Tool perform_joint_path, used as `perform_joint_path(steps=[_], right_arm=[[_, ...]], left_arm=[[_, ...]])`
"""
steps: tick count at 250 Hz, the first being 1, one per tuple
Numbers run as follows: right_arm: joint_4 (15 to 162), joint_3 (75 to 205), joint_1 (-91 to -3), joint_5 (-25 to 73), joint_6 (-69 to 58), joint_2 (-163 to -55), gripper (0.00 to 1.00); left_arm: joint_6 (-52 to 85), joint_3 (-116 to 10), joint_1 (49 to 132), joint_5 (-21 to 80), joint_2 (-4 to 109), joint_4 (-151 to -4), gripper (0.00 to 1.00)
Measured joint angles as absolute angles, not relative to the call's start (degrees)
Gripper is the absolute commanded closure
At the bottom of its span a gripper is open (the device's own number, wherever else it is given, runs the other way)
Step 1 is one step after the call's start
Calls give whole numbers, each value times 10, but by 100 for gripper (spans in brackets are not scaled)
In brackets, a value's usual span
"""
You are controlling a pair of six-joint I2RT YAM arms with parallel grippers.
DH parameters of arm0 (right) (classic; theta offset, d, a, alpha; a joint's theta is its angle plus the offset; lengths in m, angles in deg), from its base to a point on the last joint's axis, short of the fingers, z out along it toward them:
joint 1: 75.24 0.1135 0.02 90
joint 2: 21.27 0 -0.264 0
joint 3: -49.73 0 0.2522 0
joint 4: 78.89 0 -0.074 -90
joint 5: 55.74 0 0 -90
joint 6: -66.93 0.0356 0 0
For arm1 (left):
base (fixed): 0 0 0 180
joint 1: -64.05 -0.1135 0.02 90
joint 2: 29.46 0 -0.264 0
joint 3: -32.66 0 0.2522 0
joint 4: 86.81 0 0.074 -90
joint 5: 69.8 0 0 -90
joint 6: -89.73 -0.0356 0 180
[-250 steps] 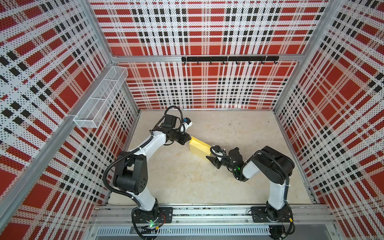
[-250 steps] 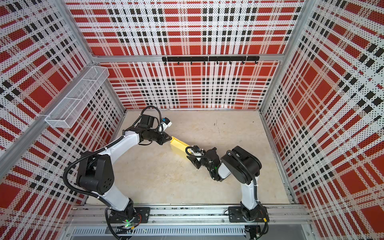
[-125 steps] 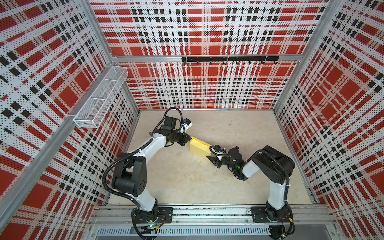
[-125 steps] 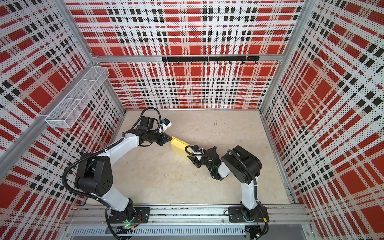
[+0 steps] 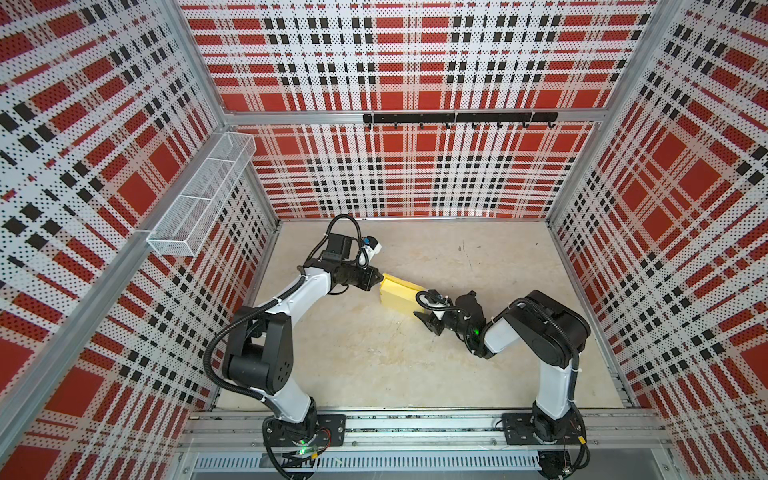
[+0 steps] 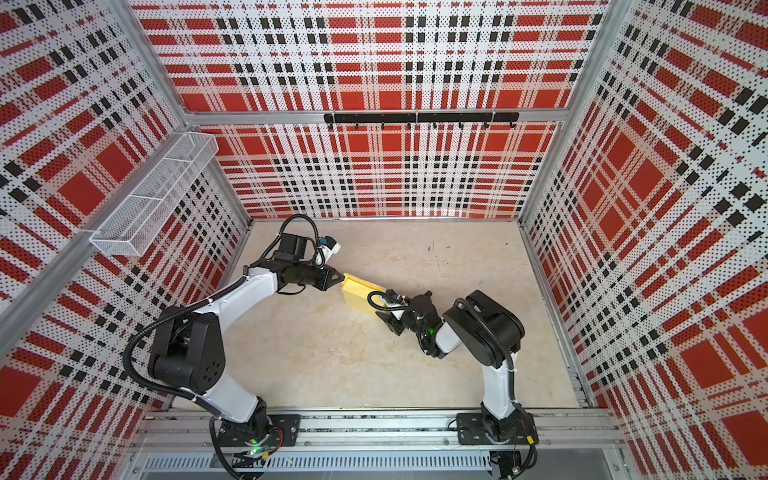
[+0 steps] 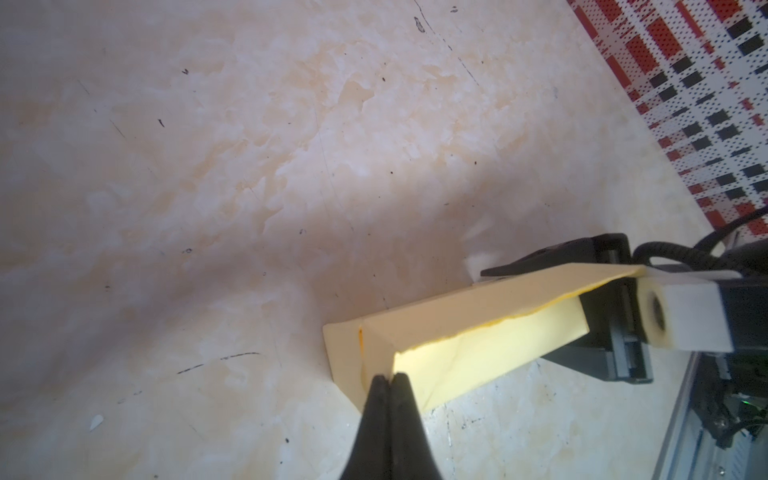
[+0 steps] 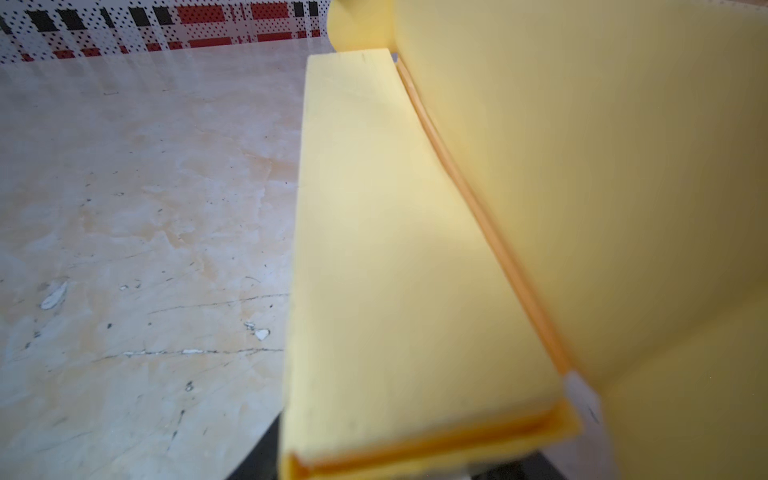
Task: Fold the paper box
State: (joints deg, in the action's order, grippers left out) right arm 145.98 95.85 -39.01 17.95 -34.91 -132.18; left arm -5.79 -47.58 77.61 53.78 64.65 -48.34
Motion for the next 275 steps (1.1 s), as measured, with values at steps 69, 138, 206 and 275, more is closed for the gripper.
perform_joint_path(steps=[69, 138, 206, 275], right_arm=[[1446, 965, -393, 180, -356, -1322, 50], [1445, 966, -398, 172, -354, -1322, 54], [1447, 966, -403, 167, -348, -1322, 46], [1449, 953, -406, 178, -340, -1312, 39]], left_arm=[[-34, -476, 776, 547, 646, -486, 100], [-38, -446, 776, 545, 643, -524, 100], [-55, -440, 777, 541, 641, -531, 100], [-52, -441, 777, 537, 641, -531, 100]])
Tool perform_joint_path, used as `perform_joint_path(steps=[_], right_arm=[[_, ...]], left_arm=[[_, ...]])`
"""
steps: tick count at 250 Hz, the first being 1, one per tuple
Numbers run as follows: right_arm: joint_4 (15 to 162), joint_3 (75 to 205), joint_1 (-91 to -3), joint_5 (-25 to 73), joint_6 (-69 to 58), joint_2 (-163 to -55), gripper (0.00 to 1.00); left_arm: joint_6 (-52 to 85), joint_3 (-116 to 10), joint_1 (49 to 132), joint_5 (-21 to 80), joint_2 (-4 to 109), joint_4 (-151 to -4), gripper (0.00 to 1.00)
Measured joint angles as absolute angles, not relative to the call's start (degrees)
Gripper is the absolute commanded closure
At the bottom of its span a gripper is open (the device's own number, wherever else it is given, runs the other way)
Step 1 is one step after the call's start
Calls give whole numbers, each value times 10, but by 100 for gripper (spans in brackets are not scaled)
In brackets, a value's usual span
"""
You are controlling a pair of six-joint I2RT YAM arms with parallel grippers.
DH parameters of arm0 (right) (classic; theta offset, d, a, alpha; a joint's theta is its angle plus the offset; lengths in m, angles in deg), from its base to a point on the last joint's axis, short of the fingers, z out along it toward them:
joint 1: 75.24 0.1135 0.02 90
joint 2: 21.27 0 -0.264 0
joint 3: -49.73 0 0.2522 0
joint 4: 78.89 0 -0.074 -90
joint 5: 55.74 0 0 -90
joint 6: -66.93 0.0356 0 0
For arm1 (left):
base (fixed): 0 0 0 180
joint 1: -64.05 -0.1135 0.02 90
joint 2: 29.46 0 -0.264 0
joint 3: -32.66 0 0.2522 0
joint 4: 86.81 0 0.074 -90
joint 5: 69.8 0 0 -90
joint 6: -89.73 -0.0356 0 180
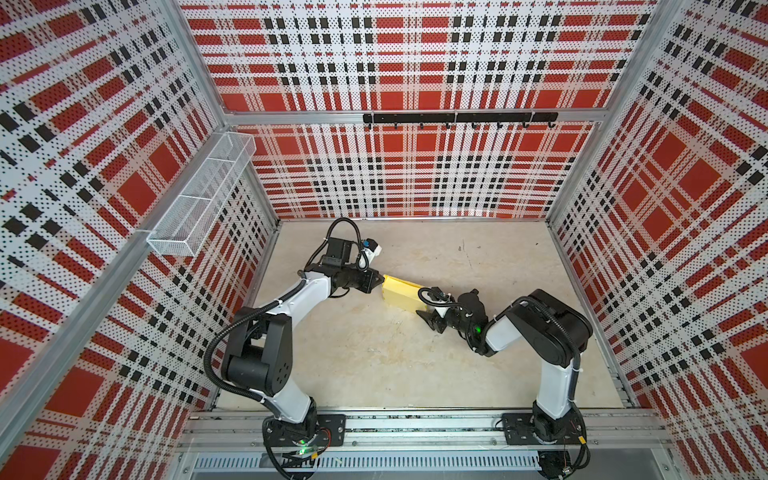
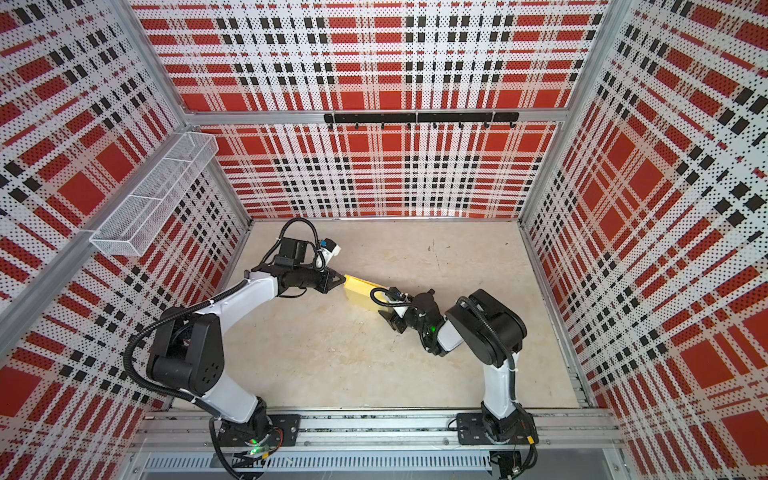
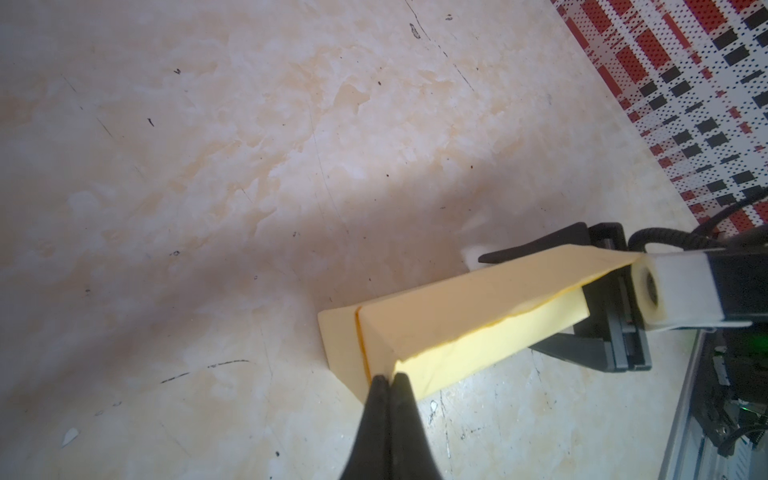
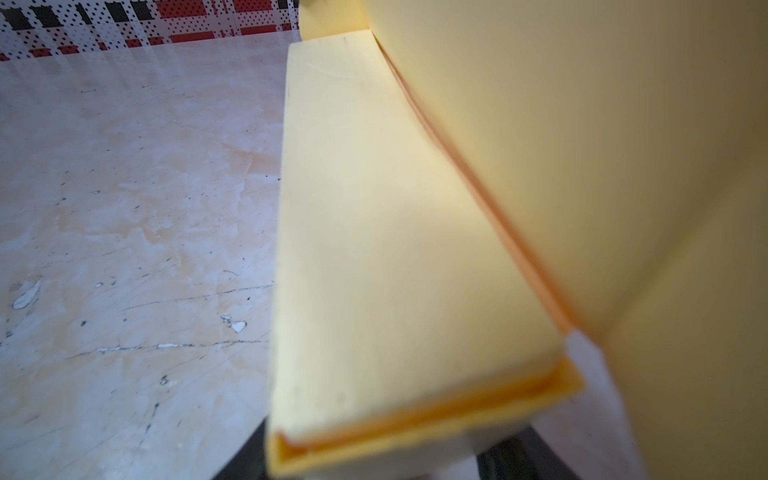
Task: Fold the paper box
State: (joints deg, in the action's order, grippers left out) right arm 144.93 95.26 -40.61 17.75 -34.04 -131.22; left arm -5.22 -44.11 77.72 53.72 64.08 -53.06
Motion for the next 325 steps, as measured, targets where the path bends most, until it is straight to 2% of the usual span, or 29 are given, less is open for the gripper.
perform_joint_path(steps=[44, 120, 174, 219, 282, 325], right_arm=[[1450, 929, -406, 184, -334, -1284, 35], [1408, 875, -406, 226, -286, -1205, 37], [1212, 886, -399, 269, -243, -1058, 40], [1010, 954, -378, 310, -199, -951, 42], [764, 1098, -362, 354, -127, -941, 43], [688, 1166, -346, 372, -93, -967, 54]], left_arm=[[-50, -441, 778, 534, 641, -531, 100], [-43, -441, 780, 532, 641, -531, 100], [-40, -441, 781, 529, 641, -532, 100], [-36, -441, 784, 528, 641, -533, 100], [-34, -441, 785, 527, 641, -533, 100], [-33, -441, 787, 526, 641, -534, 100]])
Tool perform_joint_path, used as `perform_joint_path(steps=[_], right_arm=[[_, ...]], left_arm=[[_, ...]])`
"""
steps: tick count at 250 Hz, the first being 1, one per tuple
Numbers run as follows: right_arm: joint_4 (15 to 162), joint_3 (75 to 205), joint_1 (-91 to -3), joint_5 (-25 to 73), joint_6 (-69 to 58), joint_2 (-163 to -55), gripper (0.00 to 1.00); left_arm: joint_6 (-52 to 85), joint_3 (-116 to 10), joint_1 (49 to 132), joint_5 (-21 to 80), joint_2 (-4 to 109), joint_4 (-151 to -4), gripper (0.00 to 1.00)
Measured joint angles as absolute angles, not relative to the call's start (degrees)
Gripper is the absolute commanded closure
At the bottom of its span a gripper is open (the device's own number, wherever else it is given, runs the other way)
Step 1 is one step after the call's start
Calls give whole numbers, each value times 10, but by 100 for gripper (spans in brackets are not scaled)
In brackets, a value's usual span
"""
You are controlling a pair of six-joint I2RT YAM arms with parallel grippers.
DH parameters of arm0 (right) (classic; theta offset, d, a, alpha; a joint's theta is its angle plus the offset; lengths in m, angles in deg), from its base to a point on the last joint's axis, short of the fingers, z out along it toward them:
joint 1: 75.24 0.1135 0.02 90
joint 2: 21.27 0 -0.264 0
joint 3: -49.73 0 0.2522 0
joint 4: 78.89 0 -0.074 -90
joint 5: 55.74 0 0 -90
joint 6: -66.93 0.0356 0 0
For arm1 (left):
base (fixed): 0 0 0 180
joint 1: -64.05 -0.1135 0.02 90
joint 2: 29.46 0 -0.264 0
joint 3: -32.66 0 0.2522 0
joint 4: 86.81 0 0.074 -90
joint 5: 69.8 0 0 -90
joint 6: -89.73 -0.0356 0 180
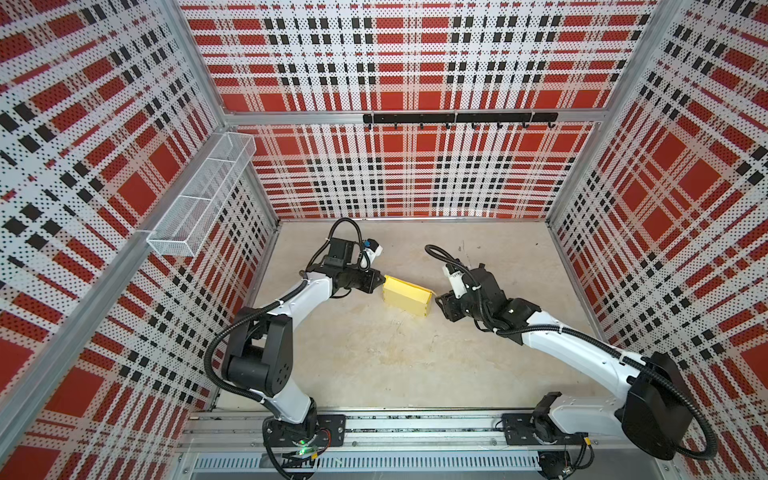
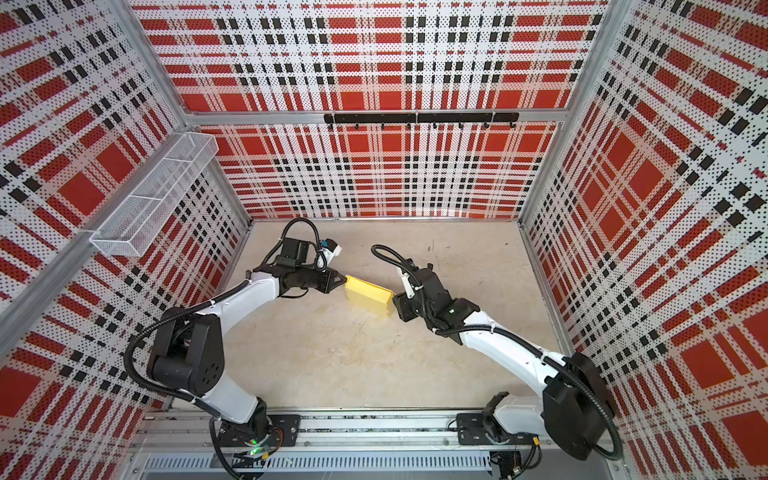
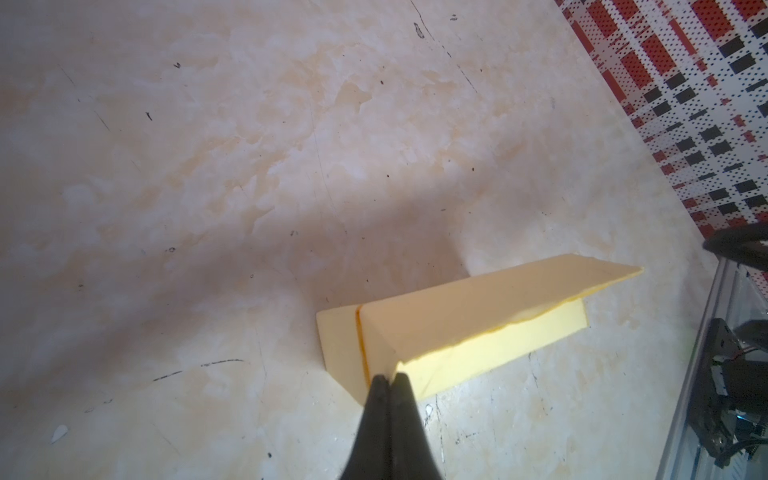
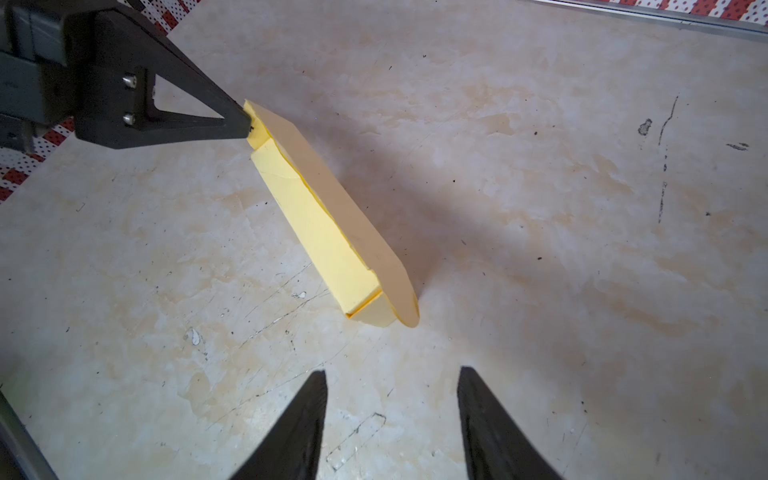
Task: Fold the paper box
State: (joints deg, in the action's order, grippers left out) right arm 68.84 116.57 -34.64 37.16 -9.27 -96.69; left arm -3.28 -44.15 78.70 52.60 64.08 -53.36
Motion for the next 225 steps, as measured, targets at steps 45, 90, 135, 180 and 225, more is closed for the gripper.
perform_joint_path(steps=[45, 90, 135, 180, 225], right_arm=[[636, 1244, -342, 384, -74, -1031, 57], [597, 1279, -342, 405, -69, -1070, 63], [581, 1294, -342, 408, -68, -1098, 71], [578, 1296, -342, 408, -69, -1107, 80], [576, 1308, -342, 404, -63, -1119, 87]], left_arm=[[-33, -442, 789, 524, 641, -534, 100], [-32, -443, 789, 523, 641, -533, 100], [-32, -444, 790, 521, 641, -533, 100], [-32, -444, 790, 521, 641, -533, 100], [-31, -444, 790, 521, 641, -533, 100]])
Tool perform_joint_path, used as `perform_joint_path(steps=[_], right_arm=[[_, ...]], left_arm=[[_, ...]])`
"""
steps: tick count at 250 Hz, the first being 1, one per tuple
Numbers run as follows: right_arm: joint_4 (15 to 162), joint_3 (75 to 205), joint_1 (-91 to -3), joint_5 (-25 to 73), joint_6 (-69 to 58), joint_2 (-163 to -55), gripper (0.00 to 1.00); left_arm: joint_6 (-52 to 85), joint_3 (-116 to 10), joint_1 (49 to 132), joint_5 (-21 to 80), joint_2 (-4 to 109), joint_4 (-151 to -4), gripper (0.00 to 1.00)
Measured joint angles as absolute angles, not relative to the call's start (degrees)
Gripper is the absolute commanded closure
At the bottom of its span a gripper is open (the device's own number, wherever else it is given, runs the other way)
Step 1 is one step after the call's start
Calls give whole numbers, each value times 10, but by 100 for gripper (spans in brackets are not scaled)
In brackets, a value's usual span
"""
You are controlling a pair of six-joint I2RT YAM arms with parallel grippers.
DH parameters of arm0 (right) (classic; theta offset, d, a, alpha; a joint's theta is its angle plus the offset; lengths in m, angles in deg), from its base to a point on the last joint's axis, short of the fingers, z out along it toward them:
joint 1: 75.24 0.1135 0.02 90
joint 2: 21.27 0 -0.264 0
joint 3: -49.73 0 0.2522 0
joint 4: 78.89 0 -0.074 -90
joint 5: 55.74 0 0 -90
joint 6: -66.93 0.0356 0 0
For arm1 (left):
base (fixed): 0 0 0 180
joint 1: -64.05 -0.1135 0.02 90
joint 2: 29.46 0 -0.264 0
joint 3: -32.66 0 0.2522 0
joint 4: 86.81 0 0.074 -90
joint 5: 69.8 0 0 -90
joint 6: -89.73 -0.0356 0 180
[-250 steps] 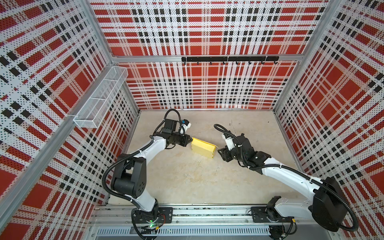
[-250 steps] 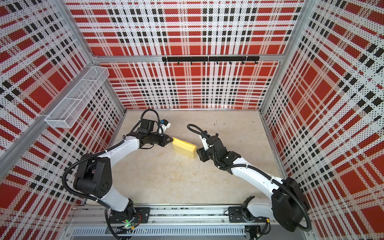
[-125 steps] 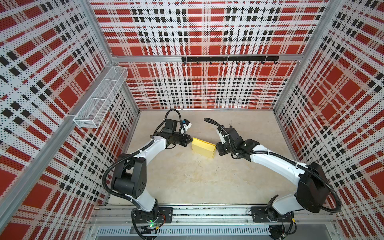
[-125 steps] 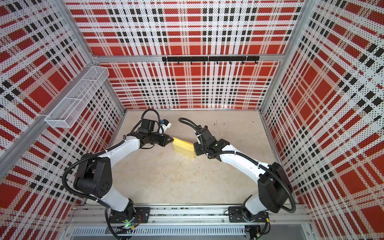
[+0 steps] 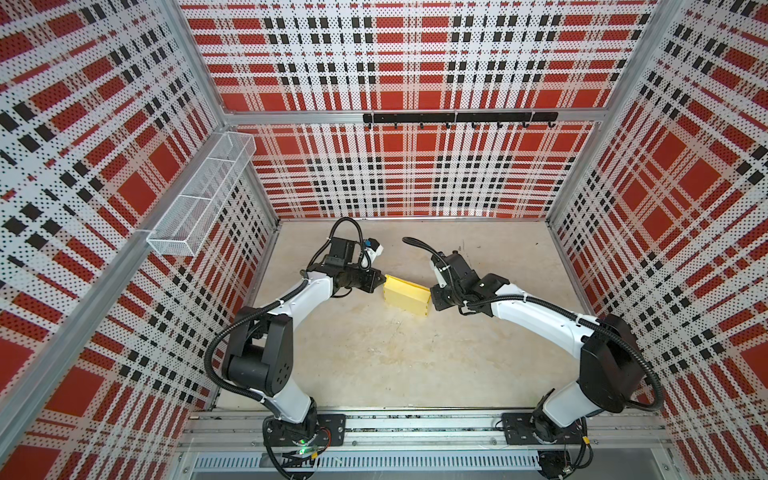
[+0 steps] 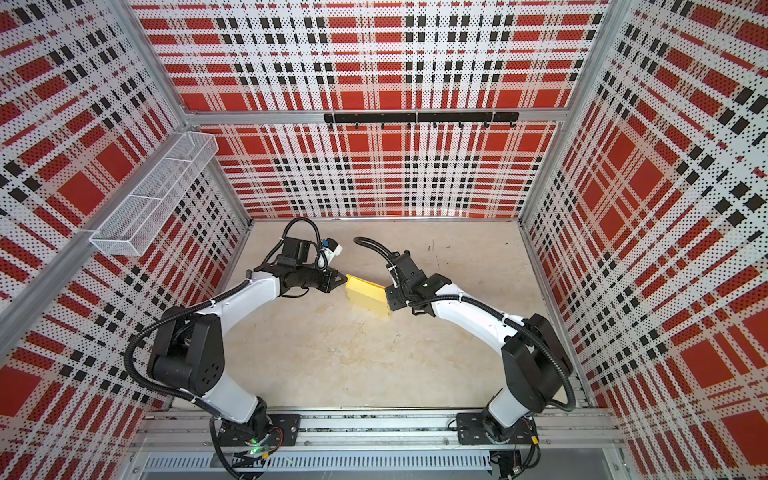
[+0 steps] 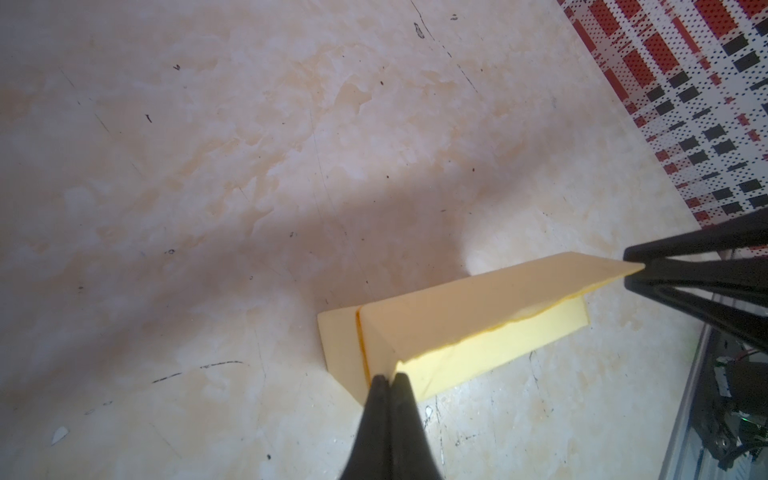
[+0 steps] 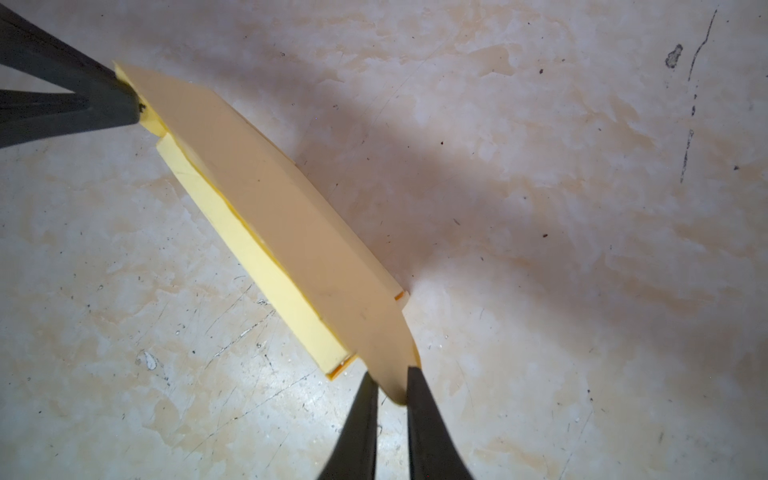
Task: Fold the paper box
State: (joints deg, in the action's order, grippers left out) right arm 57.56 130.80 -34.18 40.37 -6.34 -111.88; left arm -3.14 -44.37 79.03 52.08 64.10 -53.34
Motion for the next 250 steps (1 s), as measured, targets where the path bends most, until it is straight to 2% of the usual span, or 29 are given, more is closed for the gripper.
perform_joint_path(steps=[93, 250], right_arm=[[577, 1311, -342, 389, -36, -1121, 90], [622, 1310, -345, 383, 81, -1124, 92]], left_arm=[[-27, -444, 791, 521, 641, -533, 100], [-18, -444, 792, 516, 641, -535, 100]])
